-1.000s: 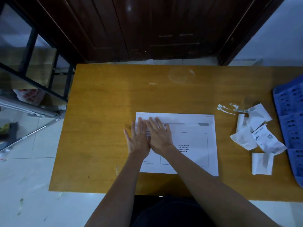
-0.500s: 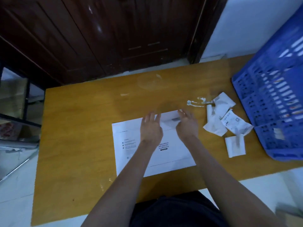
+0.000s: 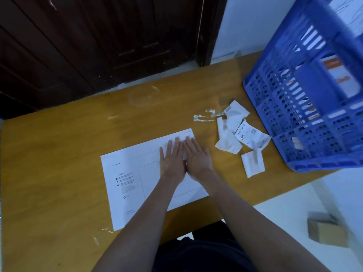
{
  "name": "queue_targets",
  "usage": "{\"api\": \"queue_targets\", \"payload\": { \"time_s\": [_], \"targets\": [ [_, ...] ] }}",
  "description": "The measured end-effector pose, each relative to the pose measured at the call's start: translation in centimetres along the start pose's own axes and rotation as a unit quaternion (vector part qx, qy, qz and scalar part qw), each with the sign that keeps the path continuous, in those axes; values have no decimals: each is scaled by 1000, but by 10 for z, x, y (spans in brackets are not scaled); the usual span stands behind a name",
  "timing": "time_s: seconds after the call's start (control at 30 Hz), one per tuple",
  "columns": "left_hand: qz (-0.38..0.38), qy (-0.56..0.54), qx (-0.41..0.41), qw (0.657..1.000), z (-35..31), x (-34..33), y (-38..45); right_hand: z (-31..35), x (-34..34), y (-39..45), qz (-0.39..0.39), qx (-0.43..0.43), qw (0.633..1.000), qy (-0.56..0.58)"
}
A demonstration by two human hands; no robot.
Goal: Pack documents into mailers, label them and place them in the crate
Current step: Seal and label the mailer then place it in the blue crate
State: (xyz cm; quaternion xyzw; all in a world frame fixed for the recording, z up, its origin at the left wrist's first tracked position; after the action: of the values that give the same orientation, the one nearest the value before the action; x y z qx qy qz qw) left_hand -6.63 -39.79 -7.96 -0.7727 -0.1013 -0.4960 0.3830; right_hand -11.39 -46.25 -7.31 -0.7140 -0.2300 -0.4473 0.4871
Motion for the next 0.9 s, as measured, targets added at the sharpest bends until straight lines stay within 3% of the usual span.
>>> {"api": "queue_targets", "payload": {
  "time_s": [0.17,0.3,0.4,0.5,0.7,0.9],
  "targets": [
    [8,-29,-8,1000,4,-2,0,0,24,4,-45,-21,995,82],
    [10,-189,-43,981,14,6,6,1,14,2,-34,-24,998,46],
    [-57,-273,-19,960,23,28,9,4,20,7,-45,-37,998,-2],
    [-100,-177,-21,979,18,42,8,2,31,10,-74,-55,992,80],
    [-39,-61,-6,997,9,18,9,4,14,-1,-70,-23,989,128],
    [-53,-109,-29,992,11,13,3,10,5,-9,-45,-25,998,42]
  ]
}}
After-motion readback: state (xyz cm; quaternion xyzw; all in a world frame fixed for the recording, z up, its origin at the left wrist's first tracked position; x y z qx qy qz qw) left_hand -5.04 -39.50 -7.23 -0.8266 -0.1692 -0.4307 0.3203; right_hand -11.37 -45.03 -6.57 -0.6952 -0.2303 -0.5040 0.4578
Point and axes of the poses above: each hand's wrist, its own y-axis towards the middle knuckle, its own x-axis out of the back of the hand, z = x × y, the point moved 6 cm from there along y, towards the middle knuckle, and after that the axes turned 11 degrees about -y, right-handed, at the moved point
